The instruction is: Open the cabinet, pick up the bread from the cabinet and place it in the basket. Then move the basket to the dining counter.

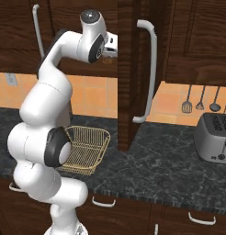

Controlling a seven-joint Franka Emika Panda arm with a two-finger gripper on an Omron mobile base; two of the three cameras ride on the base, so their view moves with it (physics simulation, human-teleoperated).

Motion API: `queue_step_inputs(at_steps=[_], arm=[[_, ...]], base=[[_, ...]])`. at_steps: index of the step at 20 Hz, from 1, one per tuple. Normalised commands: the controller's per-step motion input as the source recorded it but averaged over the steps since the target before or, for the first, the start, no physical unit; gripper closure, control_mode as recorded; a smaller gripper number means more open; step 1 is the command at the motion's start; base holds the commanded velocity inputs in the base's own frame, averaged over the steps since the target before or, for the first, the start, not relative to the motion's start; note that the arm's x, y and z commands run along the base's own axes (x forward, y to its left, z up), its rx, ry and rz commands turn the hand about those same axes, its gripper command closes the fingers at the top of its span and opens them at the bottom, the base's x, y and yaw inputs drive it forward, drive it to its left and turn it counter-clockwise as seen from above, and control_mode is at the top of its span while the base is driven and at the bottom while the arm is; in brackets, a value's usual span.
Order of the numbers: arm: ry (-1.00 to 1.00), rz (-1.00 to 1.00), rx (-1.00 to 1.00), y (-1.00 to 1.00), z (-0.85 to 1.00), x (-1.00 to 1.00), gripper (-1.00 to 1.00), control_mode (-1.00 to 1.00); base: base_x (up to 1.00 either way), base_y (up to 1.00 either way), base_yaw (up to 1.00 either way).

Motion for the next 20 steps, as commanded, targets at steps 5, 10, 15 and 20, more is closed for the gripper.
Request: queue_step_inputs(at_steps=[5, 10, 15, 20], arm=[[0.0, 0.0, 0.0, -0.02, -0.17, 0.54, -1.0, -1.0], [-0.01, 0.0, 0.0, 0.0, -0.13, 0.26, -1.0, -1.0], [0.0, 0.0, 0.0, 0.0, -0.14, 0.08, 1.0, -1.0], [0.0, 0.0, -0.02, 0.25, -0.22, -0.53, 1.0, -1.0]], base=[[0.0, 0.0, 0.0], [0.0, 0.0, 0.0], [0.0, 0.0, 0.0], [0.0, 0.0, 0.0]])
